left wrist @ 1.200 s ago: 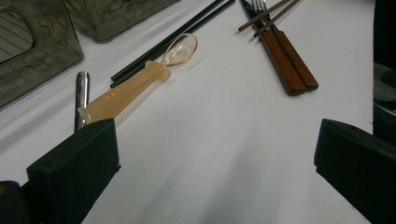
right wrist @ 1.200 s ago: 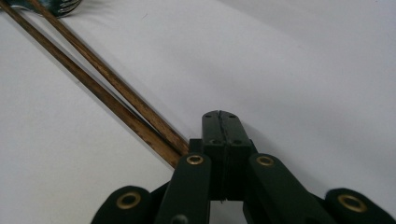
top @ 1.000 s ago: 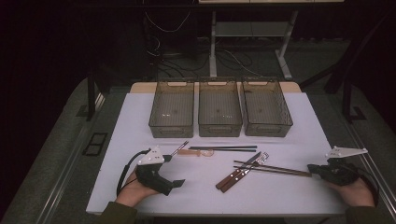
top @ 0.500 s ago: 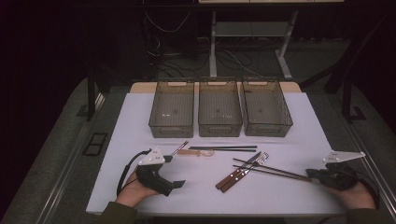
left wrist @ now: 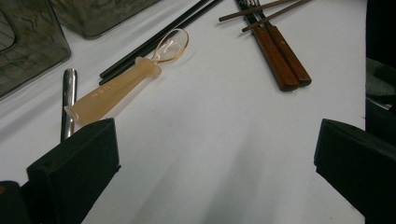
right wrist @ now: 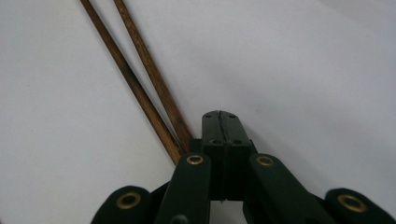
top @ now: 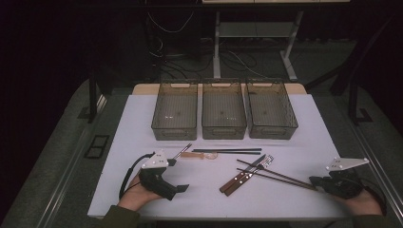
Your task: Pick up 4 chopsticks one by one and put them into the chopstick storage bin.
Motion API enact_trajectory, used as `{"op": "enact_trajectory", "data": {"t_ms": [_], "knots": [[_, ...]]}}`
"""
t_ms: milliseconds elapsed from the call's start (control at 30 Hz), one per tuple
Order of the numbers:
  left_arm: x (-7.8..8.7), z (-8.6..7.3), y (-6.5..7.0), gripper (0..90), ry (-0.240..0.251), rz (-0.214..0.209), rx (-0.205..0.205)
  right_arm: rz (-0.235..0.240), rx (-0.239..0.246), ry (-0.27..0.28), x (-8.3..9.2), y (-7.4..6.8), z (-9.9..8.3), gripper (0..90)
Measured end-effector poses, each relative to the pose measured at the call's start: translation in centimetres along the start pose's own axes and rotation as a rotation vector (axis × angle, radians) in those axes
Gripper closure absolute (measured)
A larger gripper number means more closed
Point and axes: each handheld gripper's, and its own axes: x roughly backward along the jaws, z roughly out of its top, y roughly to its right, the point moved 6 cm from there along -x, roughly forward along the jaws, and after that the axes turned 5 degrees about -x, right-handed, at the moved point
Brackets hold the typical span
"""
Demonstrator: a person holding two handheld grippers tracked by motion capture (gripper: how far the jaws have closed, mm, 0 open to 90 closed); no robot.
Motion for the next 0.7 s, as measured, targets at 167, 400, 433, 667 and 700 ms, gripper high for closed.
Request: {"op": "enact_trajectory", "data": {"t_ms": [167, 400, 433, 667, 700], "knots": [[0.0, 0.0, 0.0, 0.0, -0.001, -0.001, 0.000, 0.008, 0.013, -0.015, 0.1, -0.6, -0.2, 90.0], [0.0, 0.0, 0.0, 0.0, -0.004, -0.003, -0.002, 0.023, 0.034, -0.030, 0.2, -1.1, -0.3, 90.0], [0.0, 0.0, 0.0, 0.0, -0.004, -0.005, -0.002, 0.026, 0.032, -0.033, 0.3, -1.2, -0.4, 90.0], [-0.1, -0.1, 0.1, 0.0, -0.006, -0.009, -0.002, 0.025, 0.039, -0.032, 0.3, -1.3, -0.4, 90.0], [0.0, -0.1, 0.1, 0.0, -0.006, -0.009, -0.002, 0.024, 0.042, -0.029, 0.3, -1.2, -0.4, 90.0]]}}
